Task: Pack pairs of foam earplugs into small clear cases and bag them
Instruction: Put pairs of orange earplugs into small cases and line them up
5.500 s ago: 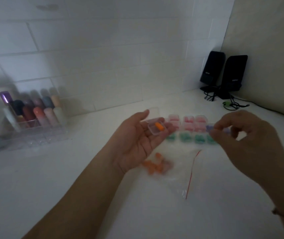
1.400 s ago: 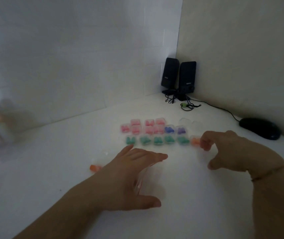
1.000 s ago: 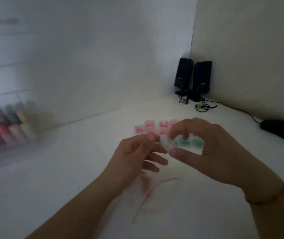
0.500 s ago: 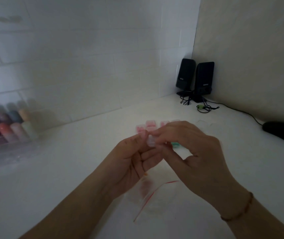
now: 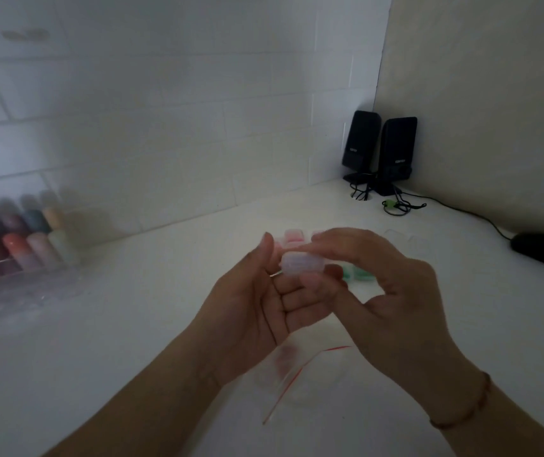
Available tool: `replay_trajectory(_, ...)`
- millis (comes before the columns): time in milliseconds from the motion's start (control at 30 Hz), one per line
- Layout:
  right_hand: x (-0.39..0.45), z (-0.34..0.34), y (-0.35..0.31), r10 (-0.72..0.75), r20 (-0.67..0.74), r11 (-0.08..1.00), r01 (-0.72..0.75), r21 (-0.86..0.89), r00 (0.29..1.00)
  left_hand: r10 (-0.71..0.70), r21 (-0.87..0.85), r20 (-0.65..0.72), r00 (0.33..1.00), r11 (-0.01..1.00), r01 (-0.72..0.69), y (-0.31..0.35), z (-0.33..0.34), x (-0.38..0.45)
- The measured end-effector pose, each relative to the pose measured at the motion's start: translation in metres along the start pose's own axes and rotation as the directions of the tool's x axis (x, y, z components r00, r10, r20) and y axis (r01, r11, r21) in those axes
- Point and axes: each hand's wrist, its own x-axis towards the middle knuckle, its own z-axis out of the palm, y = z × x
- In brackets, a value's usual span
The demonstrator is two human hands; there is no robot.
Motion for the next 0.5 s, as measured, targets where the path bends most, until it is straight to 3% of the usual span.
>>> replay_trajectory(133,-0.0033,0.0037,-0.0010,0.026,0.047,0.995,-0.030,0.095,0.999,0.015,0.021,0.091,0.996,1.000,-0.017,-0.0008,-0.0001,-0.0026)
replay_trajectory(333,-0.0016,0.0043,-0.0037,-0.069,0.028,0.997,0.068,0.031,0.997,0.098,0.106,0.024,0.995,0.989,-0.100,0.0000,0.0006,-0.0010)
replay_trajectory(500,-0.0026,0.0017,-0.0003,0.013,-0.053,1.000,-0.013,0.003,0.998,0.030,-0.033,0.055,0.998,0.999,-0.029,0.0015,-0.0007,-0.0019)
